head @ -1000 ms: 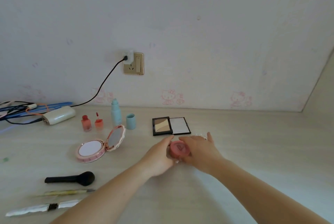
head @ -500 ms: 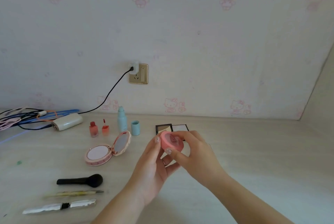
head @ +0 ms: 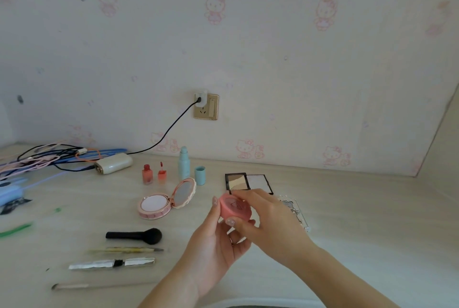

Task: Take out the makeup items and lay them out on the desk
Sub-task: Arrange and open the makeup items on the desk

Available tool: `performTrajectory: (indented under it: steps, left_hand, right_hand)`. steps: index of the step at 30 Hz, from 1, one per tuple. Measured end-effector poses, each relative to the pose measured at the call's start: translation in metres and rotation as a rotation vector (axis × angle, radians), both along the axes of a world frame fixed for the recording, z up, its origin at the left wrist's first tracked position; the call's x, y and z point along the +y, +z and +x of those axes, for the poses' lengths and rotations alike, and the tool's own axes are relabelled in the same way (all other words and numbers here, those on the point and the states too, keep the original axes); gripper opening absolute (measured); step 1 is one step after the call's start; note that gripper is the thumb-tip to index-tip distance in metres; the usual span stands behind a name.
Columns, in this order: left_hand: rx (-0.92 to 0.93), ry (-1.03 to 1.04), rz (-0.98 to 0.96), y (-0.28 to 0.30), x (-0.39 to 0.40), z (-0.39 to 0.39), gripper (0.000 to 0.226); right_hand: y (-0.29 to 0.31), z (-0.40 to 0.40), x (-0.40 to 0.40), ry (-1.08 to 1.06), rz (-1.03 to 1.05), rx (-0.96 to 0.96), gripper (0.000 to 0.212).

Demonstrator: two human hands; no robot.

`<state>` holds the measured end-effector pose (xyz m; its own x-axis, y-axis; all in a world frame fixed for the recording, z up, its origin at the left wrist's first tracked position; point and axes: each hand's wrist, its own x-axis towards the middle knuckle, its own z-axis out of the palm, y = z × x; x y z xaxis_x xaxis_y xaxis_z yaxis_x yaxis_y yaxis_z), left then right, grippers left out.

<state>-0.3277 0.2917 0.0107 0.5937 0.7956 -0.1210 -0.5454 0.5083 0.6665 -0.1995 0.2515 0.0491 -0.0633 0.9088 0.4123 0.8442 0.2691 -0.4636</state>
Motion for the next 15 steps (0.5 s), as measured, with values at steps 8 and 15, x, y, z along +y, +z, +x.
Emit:
performTrajectory:
  steps: [8, 15]
  left_hand:
    - [-0.099, -0.012, 0.019, 0.003, -0.018, 0.001, 0.049]
    - [-0.040, 0.037, -0.065, -0.006, -0.019, -0.002, 0.049]
  right_hand:
    - [-0.001, -0.005, -0.002, -0.026, -0.059, -0.213, 0.059]
    - [0.005, -0.009, -0.002, -0.095, -0.107, -0.171, 0.054]
